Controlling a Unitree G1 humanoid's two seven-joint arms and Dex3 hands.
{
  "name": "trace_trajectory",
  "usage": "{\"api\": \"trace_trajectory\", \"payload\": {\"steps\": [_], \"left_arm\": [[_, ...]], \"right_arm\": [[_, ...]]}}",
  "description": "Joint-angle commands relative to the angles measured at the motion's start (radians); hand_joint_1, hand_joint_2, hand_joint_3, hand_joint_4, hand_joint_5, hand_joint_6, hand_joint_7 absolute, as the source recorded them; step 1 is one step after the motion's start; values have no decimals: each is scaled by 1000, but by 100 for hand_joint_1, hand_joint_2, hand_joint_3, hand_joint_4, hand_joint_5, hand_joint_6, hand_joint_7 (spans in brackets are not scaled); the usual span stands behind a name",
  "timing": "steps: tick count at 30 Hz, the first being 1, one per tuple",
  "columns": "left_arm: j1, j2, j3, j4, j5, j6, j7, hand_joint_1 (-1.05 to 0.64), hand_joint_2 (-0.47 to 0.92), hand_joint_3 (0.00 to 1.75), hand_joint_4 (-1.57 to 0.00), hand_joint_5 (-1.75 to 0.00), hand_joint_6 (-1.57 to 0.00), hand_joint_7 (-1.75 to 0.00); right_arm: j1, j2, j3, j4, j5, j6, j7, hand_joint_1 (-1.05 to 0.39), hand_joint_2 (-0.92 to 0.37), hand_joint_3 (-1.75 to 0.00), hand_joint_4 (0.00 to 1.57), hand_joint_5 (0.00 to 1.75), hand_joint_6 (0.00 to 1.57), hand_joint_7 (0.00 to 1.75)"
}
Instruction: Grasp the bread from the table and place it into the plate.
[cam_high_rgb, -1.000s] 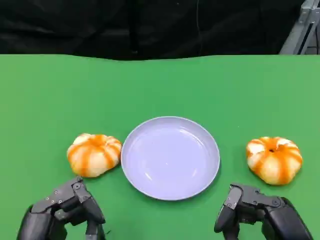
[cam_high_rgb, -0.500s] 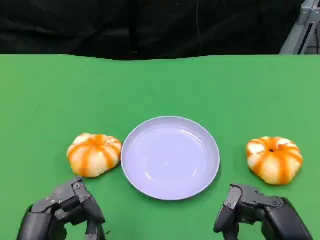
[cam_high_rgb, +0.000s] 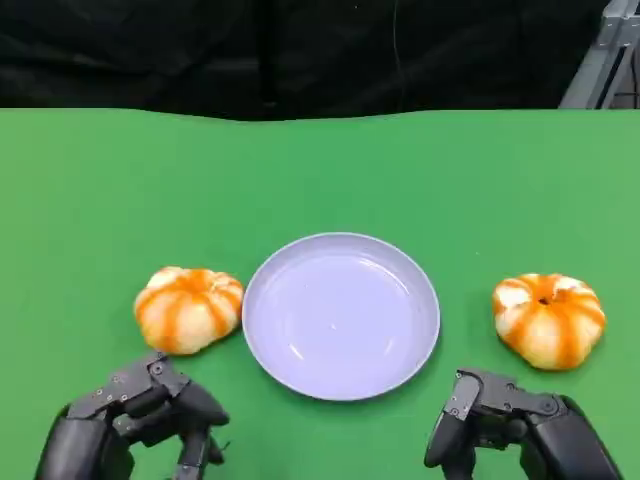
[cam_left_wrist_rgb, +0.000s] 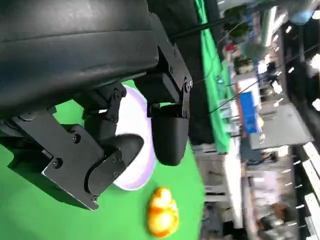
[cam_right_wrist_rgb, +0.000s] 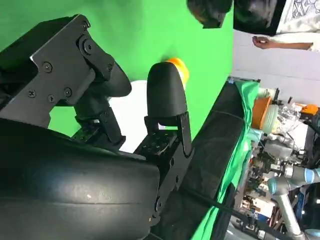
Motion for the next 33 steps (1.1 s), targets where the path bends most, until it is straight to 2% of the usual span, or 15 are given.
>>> {"api": "trace_trajectory", "payload": {"steps": [1,2,4,6,8,10,12,16,20,26,33], "left_arm": [[-55,62,29,-77,100,134,22,-18,66,73,-59,-100,-68,-57],[-66,79,32,-94,122,176,17,-19,70,64,-57,-97,-67,-51],[-108,132,39,-112,195,243,3,-29,86,34,-50,-80,-60,-29],[-133,160,38,-122,236,282,0,-34,91,20,-46,-71,-56,-18],[-137,164,35,-129,244,300,2,-35,92,17,-45,-69,-55,-16],[-186,210,15,-122,353,324,9,-41,92,14,-38,-66,-51,-13],[-208,227,5,-120,407,338,11,-44,92,12,-34,-64,-49,-11],[-336,281,-73,-43,652,387,37,-51,92,11,-24,-59,-45,-7],[-408,301,-124,17,777,407,35,-51,92,7,-18,-55,-42,-4],[-496,305,-187,102,893,439,25,-53,92,6,-15,-54,-40,-3],[-667,282,-321,354,1020,522,-6,-54,92,8,-5,-50,-32,0]], "right_arm": [[14,-1,-5,-29,12,22,-5,9,-37,-139,86,165,77,140],[14,0,-4,-31,14,26,-5,9,-37,-140,86,165,76,140],[14,0,-3,-32,18,27,-3,10,-36,-140,85,166,76,140],[15,-1,-2,-34,17,29,-4,9,-36,-140,85,165,75,141],[16,-1,-2,-35,16,30,-4,9,-36,-140,85,165,75,141],[20,-3,-3,-41,12,31,-5,9,-36,-140,85,165,75,141],[22,-5,-4,-43,11,32,-5,9,-36,-139,85,165,75,141],[23,-7,-8,-44,17,28,-2,9,-37,-137,85,165,75,141],[24,-9,-9,-47,16,30,-2,9,-37,-137,86,164,76,140],[25,-9,-8,-49,19,30,1,10,-39,-136,85,165,75,141],[34,-6,-1,-56,11,32,-6,10,-36,-139,86,165,75,141]]}}
